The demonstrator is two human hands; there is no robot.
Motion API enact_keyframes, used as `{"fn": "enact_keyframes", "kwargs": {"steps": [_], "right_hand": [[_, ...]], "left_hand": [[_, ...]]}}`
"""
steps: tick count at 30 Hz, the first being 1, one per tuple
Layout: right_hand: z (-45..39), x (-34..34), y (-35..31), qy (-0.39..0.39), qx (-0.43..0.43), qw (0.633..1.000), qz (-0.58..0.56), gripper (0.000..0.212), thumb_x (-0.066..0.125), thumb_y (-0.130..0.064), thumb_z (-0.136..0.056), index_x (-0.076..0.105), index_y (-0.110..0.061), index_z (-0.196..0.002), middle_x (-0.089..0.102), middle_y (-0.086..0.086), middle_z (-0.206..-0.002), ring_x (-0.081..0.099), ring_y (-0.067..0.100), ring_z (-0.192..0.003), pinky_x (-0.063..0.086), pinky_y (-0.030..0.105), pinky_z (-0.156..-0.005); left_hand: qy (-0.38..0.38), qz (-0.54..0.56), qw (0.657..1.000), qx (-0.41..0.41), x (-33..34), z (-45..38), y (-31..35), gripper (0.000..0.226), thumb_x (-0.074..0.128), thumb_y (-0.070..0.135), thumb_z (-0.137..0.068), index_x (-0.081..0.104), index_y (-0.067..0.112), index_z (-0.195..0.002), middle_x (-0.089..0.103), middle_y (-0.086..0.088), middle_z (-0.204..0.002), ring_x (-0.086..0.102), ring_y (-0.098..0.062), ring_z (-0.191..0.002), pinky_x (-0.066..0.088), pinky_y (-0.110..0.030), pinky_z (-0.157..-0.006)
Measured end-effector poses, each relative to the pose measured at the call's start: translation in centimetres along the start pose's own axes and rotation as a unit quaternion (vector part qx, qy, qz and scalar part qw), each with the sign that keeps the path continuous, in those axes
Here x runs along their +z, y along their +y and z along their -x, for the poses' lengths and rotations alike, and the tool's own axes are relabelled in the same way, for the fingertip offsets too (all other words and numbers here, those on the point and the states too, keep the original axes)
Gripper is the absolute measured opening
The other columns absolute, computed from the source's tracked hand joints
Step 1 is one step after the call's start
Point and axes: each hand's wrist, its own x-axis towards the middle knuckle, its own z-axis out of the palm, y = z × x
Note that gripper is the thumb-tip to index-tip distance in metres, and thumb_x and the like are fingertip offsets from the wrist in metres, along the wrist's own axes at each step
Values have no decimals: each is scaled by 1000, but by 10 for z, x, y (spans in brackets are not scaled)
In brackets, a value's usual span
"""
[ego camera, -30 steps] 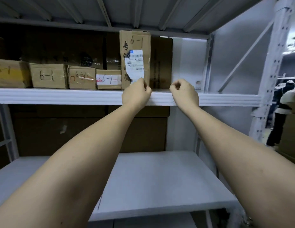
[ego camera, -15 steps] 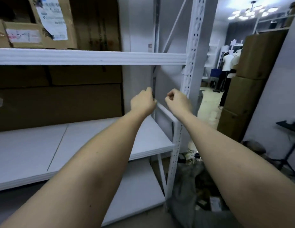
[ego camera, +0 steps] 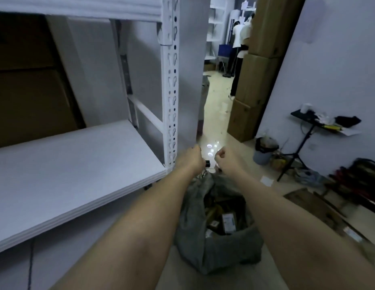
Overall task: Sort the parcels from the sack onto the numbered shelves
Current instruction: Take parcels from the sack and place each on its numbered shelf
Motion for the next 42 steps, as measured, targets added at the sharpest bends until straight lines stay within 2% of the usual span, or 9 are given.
{"fn": "enact_keyframes", "kwargs": {"steps": [4, 9, 13, 18, 21, 32, 38, 40, 42], "right_hand": [[-32, 10, 50, -64, 50, 995, 57, 24, 50, -33, -95, 61, -19, -111, 63, 4, -113, 59, 26, -102, 47, 39, -92], [-59, 12, 108, -122, 60, 982, 128, 28, 49, -26, -96, 63, -13, -116, 64, 8, -117, 59, 27, -106, 47, 35, -89], [-88, 19, 146, -181, 55, 966, 177, 27, 47, -25, -97, 61, -10, -114, 63, 10, -116, 58, 26, -106, 45, 33, -83], [-147, 29, 192, -260, 30, 936, 235, 28, 45, -30, -97, 59, -13, -114, 61, 8, -117, 58, 25, -105, 44, 31, -80], [-190, 31, 223, -302, -9, 917, 259, 31, 46, -31, -97, 58, -12, -117, 60, 9, -119, 57, 26, -109, 46, 32, -87], [-275, 78, 283, -416, -86, 861, 280, 27, 43, -33, -97, 56, -12, -107, 59, 6, -103, 56, 23, -95, 45, 33, -78], [-285, 123, 306, -460, -76, 840, 276, 28, 42, -31, -97, 36, -22, -72, 49, -1, -81, 57, 25, -92, 47, 34, -79], [-294, 138, 311, -462, -66, 842, 270, 20, 43, -32, -97, 44, -20, -82, 55, 2, -91, 58, 26, -98, 48, 34, -82], [-304, 162, 319, -462, -54, 846, 263, 27, 43, -34, -98, 46, -14, -116, 59, 7, -111, 58, 26, -102, 48, 36, -85]], "left_hand": [[-73, 10, 997, 9, 41, -46, 11, 36, 50, 29, -95, 44, 13, -127, 53, -10, -125, 55, -29, -108, 42, -35, -76], [-165, 15, 986, -3, 93, -86, 24, 52, 51, 39, -92, 37, 12, -134, 46, -13, -135, 49, -33, -120, 43, -41, -90], [-219, -17, 975, -22, 131, -111, 36, 58, 50, 31, -93, 29, 8, -142, 40, -17, -143, 42, -36, -130, 39, -43, -102], [-279, -80, 956, -45, 173, -153, 47, 53, 48, 14, -94, 27, 9, -143, 33, -17, -146, 39, -36, -131, 37, -46, -101], [-274, -123, 952, -52, 197, -178, 53, 51, 42, 13, -97, 27, 10, -145, 32, -17, -145, 36, -36, -131, 35, -47, -102], [-298, -167, 931, -128, 256, -203, 44, 52, 48, 17, -93, 32, 10, -142, 27, -14, -149, 28, -32, -137, 27, -45, -108], [-315, -207, 923, -80, 291, -222, 20, 59, 47, 24, -94, 26, 11, -148, 19, -11, -155, 19, -29, -142, 18, -47, -114], [-319, -221, 920, -58, 308, -233, 9, 60, 48, 25, -95, 26, 11, -148, 18, -12, -155, 17, -29, -143, 13, -48, -116], [-326, -238, 914, -35, 328, -243, -2, 61, 49, 29, -95, 26, 12, -148, 21, -12, -154, 18, -29, -142, 11, -49, -116]]}}
